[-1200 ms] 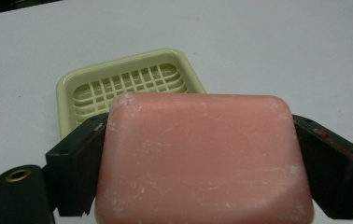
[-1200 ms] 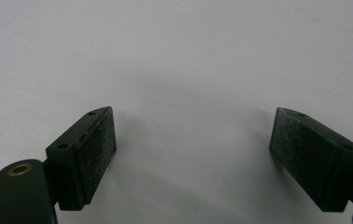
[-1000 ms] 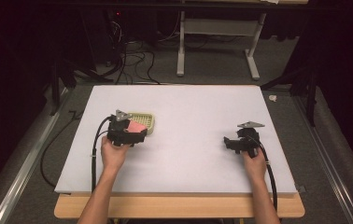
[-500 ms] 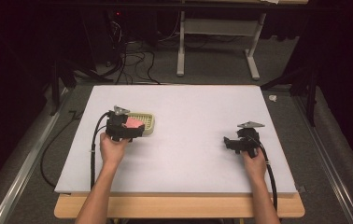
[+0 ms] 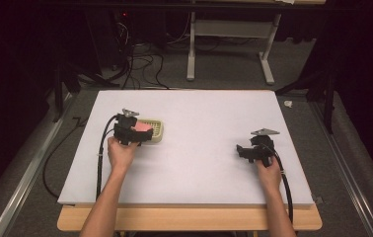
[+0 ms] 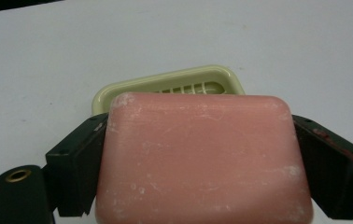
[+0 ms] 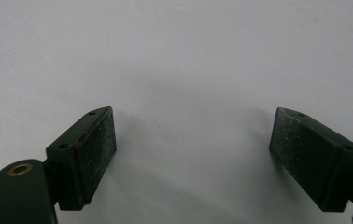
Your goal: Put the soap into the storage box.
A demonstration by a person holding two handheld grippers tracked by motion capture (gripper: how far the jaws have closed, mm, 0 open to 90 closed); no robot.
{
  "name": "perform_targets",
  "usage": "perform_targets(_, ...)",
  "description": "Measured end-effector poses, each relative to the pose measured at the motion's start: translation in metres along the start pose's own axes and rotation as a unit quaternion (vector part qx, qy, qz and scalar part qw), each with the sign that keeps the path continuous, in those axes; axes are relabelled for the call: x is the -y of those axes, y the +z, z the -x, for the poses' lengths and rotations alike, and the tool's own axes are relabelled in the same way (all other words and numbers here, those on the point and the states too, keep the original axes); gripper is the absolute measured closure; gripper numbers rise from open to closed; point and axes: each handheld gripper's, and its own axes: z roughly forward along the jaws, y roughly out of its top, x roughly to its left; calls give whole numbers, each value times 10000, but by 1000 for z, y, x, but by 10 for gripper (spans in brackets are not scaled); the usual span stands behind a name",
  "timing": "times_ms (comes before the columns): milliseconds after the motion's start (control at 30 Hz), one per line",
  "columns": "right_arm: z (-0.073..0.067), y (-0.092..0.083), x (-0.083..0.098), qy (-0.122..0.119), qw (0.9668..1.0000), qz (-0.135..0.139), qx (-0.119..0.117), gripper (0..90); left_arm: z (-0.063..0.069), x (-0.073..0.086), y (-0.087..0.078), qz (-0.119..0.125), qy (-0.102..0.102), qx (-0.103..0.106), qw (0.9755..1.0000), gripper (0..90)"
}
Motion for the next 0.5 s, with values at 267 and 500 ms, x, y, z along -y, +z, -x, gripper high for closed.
perform_targets(267,0,0,0,0,10000,0,-2,154,1,-2,11,-137,-30,-139,9998,136)
perform_targets(500,0,0,0,1,10000,1,-2,154,1,-4,25,-259,-105,-191,9994,136)
